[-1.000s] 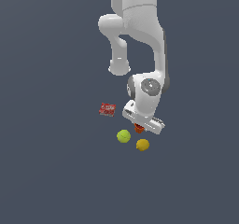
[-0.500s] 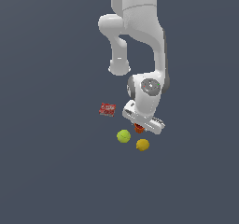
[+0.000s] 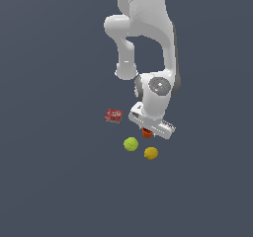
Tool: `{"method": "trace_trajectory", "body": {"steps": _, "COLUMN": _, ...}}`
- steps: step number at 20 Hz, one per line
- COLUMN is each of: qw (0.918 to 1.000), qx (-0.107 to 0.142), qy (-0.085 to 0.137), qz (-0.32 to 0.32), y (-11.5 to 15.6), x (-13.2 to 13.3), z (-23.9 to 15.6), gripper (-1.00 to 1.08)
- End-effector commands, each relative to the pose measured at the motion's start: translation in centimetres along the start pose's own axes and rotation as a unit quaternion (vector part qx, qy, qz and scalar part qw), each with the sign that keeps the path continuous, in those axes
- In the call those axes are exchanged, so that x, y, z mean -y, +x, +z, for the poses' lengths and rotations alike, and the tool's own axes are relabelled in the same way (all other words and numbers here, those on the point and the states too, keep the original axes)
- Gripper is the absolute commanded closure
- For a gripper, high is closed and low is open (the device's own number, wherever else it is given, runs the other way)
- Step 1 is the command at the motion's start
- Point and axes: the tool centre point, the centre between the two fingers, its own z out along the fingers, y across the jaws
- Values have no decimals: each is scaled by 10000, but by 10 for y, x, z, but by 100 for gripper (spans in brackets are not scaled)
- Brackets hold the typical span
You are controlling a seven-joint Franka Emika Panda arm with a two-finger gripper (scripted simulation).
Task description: Pick up a designated object from a clutter of objects.
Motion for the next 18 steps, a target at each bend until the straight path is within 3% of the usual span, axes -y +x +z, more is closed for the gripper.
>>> {"method": "trace_trajectory", "body": {"steps": 1, "qw": 10000, "qx": -6, "qy": 6, "qz": 0, "y": 0, "x": -2, "z": -13, "gripper": 108}}
{"method": "trace_trajectory", "body": {"steps": 8, "qw": 10000, "qx": -6, "qy": 6, "qz": 0, "y": -3, "x": -13, "z": -67, "gripper": 108}}
{"method": "trace_trajectory", "body": {"steps": 18, "qw": 10000, "qx": -2, "qy": 7, "qz": 0, "y": -8, "x": -33, "z": -175, "gripper": 108}}
